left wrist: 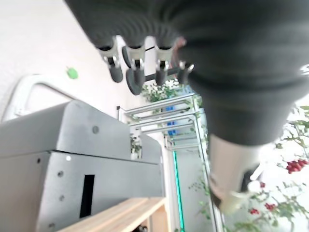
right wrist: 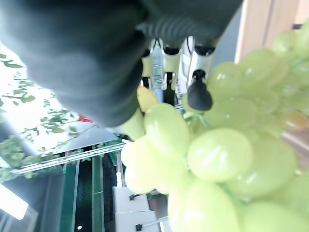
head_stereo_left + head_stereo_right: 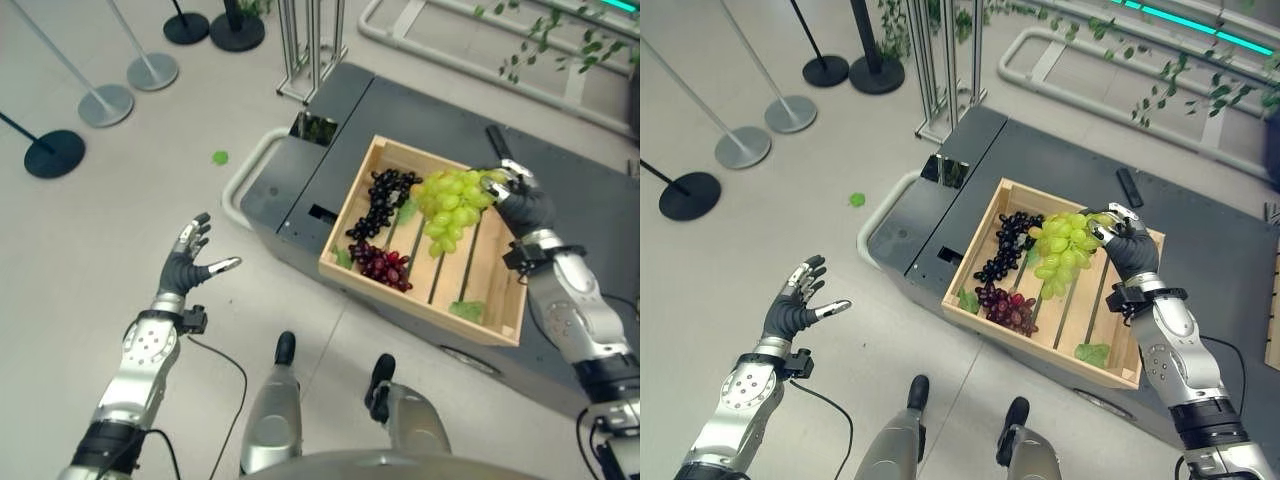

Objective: Pick up the fruits from the basket on one side to the basket on the other side

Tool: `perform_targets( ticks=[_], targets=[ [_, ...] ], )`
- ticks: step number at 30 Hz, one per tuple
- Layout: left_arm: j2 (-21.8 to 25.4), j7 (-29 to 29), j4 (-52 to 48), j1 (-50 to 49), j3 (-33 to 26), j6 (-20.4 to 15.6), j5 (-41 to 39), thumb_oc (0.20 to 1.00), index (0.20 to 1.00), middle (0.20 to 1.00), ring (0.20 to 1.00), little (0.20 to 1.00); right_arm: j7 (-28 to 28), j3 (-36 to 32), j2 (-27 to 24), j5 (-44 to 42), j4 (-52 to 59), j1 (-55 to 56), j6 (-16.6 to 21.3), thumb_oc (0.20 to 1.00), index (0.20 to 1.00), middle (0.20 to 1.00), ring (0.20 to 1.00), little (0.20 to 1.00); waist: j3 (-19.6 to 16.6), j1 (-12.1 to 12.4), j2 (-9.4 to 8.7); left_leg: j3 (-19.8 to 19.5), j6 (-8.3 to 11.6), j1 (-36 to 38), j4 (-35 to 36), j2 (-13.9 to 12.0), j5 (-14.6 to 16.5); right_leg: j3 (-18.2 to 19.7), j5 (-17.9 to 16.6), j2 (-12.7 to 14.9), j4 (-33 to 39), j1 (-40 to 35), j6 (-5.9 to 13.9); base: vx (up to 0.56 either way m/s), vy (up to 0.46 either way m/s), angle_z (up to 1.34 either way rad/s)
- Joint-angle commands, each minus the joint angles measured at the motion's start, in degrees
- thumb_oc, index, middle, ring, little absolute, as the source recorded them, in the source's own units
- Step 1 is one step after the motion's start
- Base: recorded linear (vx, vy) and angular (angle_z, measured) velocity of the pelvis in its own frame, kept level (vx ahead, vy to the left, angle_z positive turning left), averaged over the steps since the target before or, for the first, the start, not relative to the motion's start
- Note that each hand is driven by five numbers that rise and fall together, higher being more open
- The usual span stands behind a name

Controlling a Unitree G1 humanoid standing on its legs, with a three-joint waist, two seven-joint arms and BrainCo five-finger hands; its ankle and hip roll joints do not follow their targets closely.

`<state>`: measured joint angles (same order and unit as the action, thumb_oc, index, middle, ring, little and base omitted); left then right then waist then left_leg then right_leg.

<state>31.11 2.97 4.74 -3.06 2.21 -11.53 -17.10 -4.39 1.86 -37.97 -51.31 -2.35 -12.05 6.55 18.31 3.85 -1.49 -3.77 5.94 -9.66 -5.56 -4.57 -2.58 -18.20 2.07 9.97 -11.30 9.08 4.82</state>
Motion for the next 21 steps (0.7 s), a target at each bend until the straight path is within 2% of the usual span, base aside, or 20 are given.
perform_targets(
  ticks=[1,11,21],
  targets=[
    [0.9,-1.0,-3.8,-0.4,0.7,-1.9,-0.4,1.0,1.0,1.0,1.0,1.0,-1.2,-0.8,0.2,-1.7,6.2,-0.9,3.3,0.2,0.2,0.2,0.2,0.2,-5.8,-1.2,-2.71,2.6,-2.26,-0.2,-0.4,2.3,1.3,-0.7,1.0,0.0,1.6,-3.6,3.2,0.04,0.008,-0.18],
    [2.1,-3.1,-5.4,3.3,6.2,-0.8,4.0,1.0,1.0,1.0,1.0,1.0,-3.2,2.6,2.8,-1.3,9.2,0.3,1.5,0.2,0.2,0.2,0.2,0.2,-10.5,-2.8,-3.32,4.5,-2.71,4.6,2.0,1.7,2.5,0.4,1.1,-0.8,3.7,-7.2,3.4,0.06,0.006,-0.11],
    [5.0,-5.2,-8.3,9.5,11.5,-0.4,6.9,1.0,1.0,1.0,1.0,1.0,-5.2,6.0,2.1,-0.3,12.1,1.2,-0.7,0.2,0.2,0.2,0.2,0.2,-13.6,-4.0,-3.53,6.1,-2.78,8.3,2.6,1.6,4.0,2.0,1.3,-1.5,6.0,-10.5,3.51,0.05,0.002,-0.12]
  ],
)
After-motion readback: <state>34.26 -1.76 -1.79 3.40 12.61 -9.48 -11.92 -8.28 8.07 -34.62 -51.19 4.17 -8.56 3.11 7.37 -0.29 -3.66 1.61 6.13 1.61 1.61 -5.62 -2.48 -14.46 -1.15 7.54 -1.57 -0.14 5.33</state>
